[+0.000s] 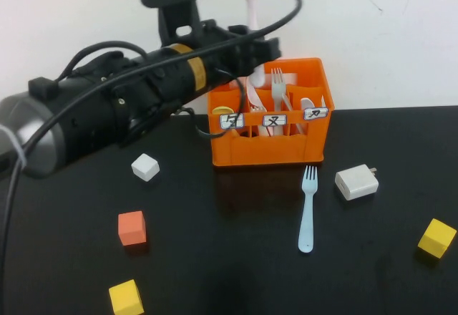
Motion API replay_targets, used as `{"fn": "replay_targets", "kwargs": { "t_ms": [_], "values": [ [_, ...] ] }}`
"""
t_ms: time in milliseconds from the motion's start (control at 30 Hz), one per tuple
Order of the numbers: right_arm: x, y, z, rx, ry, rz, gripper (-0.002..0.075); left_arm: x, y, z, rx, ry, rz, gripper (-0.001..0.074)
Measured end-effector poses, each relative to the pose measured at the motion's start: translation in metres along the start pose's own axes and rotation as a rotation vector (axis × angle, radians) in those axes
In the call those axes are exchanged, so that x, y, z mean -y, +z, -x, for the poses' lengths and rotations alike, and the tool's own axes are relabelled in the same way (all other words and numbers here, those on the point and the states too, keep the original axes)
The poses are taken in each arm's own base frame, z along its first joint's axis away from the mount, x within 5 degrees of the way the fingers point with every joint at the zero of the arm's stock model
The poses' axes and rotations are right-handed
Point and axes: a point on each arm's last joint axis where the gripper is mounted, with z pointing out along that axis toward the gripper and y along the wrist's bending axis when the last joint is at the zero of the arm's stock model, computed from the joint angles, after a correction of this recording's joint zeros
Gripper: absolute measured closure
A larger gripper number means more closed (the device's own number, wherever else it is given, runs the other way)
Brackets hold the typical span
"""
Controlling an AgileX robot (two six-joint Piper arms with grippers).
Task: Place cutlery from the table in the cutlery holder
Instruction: Place the spoon on the box
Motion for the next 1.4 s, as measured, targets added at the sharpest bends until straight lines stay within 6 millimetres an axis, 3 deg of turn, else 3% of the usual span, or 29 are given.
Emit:
{"fn": "replay_targets", "kwargs": {
  "t_ms": [433, 567, 767, 1400],
  "values": [
    [0.001, 0.000, 0.001, 0.016, -0.037, -0.015, 0.0728, -0.087, 0.045, -0.023, 0.070, -0.117, -0.031, 0.0591],
    [0.000, 0.003, -0.002, 0.007, -0.034, -0.011, 0.0728, -0.106, 0.053, -0.032, 0.094, -0.072, -0.049, 0.0591],
    [0.000, 0.003, -0.003, 0.003, -0.033, -0.009, 0.0728, -0.113, 0.062, -0.046, 0.092, 0.080, -0.068, 0.0591],
    [0.000, 0.003, -0.003, 0.003, -0.034, -0.009, 0.0728, -0.114, 0.063, -0.045, 0.177, 0.214, -0.123, 0.0593]
  ]
}}
